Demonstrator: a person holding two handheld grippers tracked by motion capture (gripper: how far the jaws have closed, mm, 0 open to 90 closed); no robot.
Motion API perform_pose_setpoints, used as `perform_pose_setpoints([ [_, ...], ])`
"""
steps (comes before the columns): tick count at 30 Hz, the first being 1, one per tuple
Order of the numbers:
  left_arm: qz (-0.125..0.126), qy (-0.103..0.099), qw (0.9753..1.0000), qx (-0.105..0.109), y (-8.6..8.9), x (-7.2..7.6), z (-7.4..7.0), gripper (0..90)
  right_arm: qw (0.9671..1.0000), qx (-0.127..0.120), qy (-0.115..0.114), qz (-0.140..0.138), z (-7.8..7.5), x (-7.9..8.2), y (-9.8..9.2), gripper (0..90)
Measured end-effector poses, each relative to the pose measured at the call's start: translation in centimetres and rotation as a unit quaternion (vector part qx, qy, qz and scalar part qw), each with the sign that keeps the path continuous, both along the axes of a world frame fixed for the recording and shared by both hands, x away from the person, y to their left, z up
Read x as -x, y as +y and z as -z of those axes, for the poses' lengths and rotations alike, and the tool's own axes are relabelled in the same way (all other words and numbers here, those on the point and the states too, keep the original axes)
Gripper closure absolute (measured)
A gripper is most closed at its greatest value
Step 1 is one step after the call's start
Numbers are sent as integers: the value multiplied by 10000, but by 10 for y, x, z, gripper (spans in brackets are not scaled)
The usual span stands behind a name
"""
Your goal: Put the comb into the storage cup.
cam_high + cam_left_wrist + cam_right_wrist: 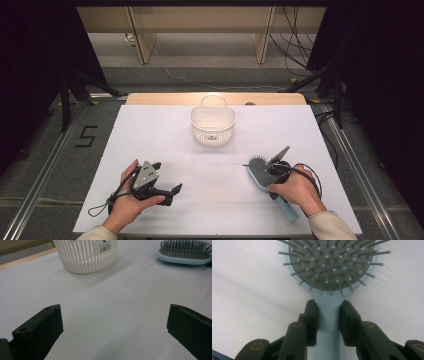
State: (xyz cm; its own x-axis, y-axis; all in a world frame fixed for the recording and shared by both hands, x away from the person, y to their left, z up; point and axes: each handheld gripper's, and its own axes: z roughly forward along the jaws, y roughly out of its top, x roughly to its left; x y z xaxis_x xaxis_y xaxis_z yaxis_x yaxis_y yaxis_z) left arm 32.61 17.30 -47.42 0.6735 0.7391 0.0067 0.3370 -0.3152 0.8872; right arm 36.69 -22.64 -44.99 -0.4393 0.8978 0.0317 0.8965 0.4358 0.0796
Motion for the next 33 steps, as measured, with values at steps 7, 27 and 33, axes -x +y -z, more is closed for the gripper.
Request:
perform_pose_setpoints([
  [7, -11, -10, 10000, 4, 0, 0, 0, 0, 9995, -250, -169, 26, -6, 1, -5, 705],
  [27, 10, -15, 10000, -13, 0, 0, 0, 0, 9901, -1019, -921, 294, -23, 2, -16, 705],
  [33, 11, -20, 10000, 8, 0, 0, 0, 3, 9887, -1077, -999, 301, -24, 3, -15, 705],
])
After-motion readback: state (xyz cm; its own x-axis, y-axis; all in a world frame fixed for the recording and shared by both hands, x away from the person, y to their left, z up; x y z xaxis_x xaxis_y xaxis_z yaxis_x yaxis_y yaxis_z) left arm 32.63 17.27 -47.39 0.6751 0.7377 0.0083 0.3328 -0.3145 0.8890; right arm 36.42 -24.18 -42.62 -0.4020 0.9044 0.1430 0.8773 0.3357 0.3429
